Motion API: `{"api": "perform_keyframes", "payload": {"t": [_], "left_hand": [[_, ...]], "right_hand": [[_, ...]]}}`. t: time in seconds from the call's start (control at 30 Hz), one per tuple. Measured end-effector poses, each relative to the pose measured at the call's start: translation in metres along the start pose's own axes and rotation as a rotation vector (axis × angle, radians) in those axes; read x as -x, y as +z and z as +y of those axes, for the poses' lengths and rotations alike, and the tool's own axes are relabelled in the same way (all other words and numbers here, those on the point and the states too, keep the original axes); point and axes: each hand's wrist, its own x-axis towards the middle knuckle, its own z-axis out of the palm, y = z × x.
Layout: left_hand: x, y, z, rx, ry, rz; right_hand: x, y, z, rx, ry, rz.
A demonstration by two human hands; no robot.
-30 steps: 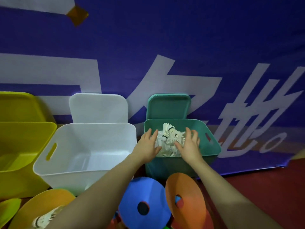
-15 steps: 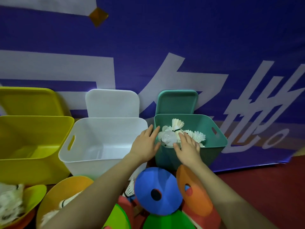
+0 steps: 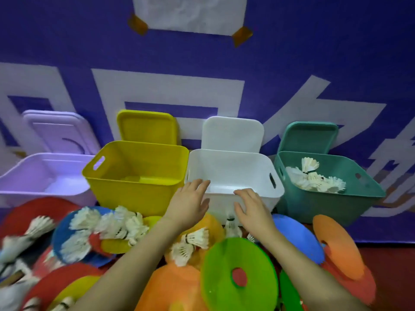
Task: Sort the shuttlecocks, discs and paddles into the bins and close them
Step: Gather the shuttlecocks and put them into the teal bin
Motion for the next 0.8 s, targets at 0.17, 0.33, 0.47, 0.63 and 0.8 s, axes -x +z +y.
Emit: {"api": "perform_keyframes", "payload": {"t": [0.17,0.33,0.47,0.63,0.8], "left_hand": [[0.055,-0.008,-0.071,-0.05,-0.125,-0.049],[0.093,-0.006,-0.142,-0.014,-0.27,-0.114],[0.114,0.003,-0.187,-0.015,-0.393,-0.207],[0.115,0.02,-0.224,-0.08,-0.433,-0.349],[0.108,0.032,-0.24,-0.185,-0.383,-0.395]], "right_hand": [[0.0,0.057,-0.068,-0.08,-0.062,-0.074],[-0.01,0.103,-0.115,-0.06,-0.117,-0.285],[-0.021,0.139,-0.143,0.039,-0.126,-0.467],[-0.029,0.184,-0.16,0.107,-0.101,-0.602],[-0.033,0.209,-0.163,0.144,-0.05,-0.647]]}}
